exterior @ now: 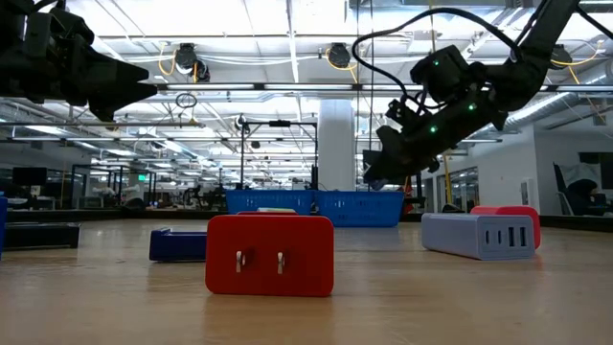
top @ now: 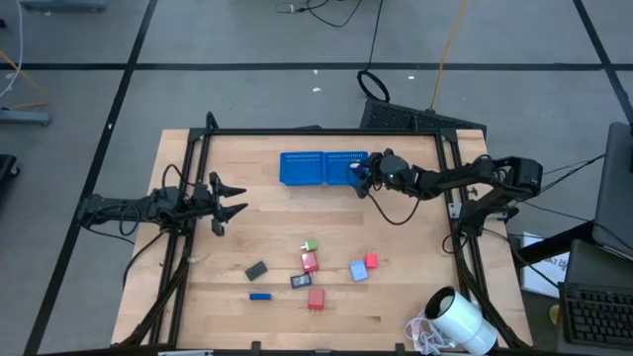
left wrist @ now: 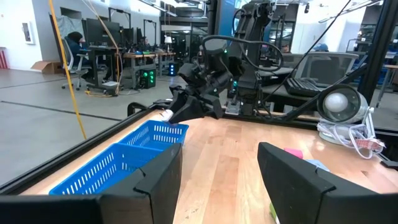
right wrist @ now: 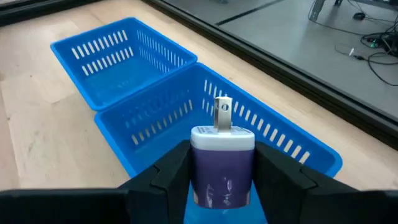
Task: Pick & Place Office items
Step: Put the purple charger adapter into the right blue bin, then put the pink charger adapter into the right blue bin
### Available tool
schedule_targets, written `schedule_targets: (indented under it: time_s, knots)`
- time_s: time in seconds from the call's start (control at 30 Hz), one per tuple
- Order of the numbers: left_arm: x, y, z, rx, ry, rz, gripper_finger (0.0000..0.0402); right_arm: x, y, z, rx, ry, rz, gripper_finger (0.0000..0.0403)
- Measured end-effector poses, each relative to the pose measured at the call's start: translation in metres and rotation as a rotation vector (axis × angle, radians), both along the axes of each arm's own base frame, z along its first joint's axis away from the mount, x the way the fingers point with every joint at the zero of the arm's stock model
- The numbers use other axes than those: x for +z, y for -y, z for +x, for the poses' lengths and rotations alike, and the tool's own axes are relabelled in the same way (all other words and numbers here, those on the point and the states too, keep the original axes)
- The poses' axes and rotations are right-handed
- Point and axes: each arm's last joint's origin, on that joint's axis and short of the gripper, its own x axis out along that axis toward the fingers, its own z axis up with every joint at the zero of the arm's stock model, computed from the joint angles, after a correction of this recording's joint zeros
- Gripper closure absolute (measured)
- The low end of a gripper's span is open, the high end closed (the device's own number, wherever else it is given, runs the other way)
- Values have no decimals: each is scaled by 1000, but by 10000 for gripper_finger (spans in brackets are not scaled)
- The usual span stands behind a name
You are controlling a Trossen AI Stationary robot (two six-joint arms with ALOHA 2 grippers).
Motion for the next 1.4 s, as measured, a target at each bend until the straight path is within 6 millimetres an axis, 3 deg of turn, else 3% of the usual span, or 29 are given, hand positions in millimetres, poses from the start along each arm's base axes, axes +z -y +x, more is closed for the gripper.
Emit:
schedule_targets:
  time_s: [0.43,1.0,1.2,1.4]
  knots:
    - [0,0,0,0,0,0,188,-1,0,0,14,-25,-22,252]
    - [0,0,0,0,1,0,188,7,-2,2,19,46,-17,187]
    - [0,0,0,0,0,0,188,36,-32,8,282,181,-85,171]
    - [0,0,0,0,0,0,188,62,-88,7,542,240,-185,175]
